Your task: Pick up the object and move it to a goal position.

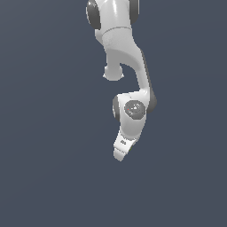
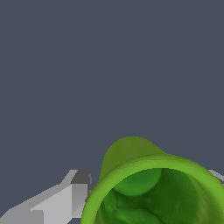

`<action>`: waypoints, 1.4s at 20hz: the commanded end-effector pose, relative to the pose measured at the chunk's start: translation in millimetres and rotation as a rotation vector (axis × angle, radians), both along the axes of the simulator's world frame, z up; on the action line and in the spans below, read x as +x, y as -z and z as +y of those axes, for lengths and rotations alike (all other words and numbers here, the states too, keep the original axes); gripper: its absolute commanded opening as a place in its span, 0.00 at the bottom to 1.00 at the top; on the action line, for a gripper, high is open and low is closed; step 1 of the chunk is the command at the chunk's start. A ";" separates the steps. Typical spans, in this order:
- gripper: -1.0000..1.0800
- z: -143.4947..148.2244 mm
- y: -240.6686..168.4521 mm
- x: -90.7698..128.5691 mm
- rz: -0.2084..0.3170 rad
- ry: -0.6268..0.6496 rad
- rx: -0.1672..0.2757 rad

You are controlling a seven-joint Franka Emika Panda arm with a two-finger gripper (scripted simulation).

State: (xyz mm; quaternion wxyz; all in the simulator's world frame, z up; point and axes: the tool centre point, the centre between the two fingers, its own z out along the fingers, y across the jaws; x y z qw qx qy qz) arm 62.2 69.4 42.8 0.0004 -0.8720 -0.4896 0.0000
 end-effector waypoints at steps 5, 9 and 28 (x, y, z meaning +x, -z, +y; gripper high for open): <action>0.00 -1.4 0.2 0.4 0.000 0.002 -0.001; 0.00 -1.9 -0.1 0.3 0.000 0.002 -0.001; 0.00 -33.5 -117.0 6.1 -0.069 -0.178 0.019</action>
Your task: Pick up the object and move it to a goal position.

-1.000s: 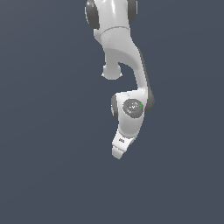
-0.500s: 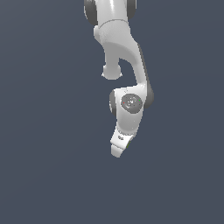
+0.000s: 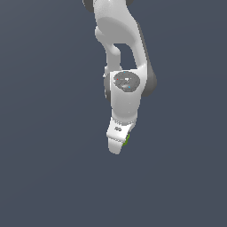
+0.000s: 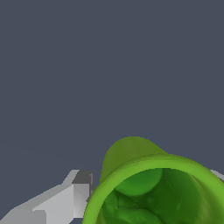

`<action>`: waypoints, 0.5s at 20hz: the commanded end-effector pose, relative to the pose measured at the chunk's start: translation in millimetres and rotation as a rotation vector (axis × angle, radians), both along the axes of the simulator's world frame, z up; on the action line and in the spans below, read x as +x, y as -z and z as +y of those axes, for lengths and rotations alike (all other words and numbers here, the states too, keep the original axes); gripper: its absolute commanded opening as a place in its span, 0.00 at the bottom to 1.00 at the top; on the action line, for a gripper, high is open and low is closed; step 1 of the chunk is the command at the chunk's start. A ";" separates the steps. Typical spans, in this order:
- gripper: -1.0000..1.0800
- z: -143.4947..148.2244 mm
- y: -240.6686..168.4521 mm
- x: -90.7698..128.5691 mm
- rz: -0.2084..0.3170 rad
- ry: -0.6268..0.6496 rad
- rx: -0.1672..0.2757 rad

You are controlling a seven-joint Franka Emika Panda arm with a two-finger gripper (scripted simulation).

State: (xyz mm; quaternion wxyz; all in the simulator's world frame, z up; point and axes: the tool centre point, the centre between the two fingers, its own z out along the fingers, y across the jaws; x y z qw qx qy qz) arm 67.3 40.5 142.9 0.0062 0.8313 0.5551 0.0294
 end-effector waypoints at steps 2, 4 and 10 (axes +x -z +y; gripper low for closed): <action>0.00 -10.5 -38.7 2.0 -0.024 -0.058 0.006; 0.00 -16.4 -60.1 2.8 -0.037 -0.090 0.011; 0.00 -34.0 -122.9 5.2 -0.074 -0.186 0.024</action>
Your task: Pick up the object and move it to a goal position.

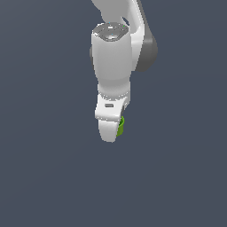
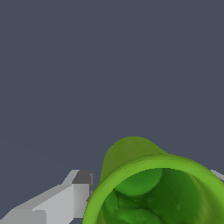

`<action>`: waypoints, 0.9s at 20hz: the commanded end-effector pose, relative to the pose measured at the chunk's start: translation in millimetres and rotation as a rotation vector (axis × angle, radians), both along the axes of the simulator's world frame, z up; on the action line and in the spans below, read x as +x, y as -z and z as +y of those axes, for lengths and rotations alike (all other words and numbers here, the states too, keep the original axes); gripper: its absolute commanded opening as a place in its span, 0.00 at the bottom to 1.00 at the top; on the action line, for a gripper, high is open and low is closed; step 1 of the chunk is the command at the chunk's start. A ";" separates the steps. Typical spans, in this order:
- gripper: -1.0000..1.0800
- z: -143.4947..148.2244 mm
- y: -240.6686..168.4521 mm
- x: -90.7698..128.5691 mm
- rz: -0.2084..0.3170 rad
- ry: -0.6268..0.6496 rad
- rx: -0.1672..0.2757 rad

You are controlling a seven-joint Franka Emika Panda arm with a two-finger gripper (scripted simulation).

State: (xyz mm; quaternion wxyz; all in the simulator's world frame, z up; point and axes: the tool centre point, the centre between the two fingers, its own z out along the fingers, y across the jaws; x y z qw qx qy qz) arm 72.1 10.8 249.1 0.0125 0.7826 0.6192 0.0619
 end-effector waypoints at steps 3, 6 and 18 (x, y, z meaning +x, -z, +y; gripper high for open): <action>0.00 -13.3 -48.0 1.5 -0.029 -0.073 0.010; 0.00 -22.6 -79.7 2.6 -0.048 -0.122 0.018; 0.00 -60.2 -197.8 6.8 -0.116 -0.301 0.047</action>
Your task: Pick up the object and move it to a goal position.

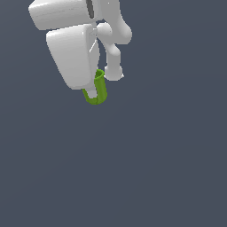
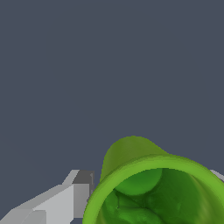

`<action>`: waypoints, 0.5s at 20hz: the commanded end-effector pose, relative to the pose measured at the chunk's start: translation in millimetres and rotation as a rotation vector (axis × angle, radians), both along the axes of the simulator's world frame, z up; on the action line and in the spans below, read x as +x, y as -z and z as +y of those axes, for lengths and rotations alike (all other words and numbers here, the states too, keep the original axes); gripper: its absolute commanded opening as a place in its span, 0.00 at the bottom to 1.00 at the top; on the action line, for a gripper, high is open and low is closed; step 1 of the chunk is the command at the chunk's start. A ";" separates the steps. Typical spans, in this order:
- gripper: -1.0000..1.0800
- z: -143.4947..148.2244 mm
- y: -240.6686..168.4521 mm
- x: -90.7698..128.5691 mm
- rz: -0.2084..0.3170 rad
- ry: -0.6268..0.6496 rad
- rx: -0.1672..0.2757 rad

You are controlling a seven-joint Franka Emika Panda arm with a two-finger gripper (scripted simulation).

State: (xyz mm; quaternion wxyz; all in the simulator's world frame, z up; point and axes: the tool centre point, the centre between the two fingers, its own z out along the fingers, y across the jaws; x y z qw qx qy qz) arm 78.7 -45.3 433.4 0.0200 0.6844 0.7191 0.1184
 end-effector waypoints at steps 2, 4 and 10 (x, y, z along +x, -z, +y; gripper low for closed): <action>0.00 -9.0 -27.7 0.9 -0.016 -0.042 0.007; 0.00 -13.2 -39.8 1.6 -0.023 -0.060 0.010; 0.00 -21.8 -63.8 3.5 -0.036 -0.096 0.016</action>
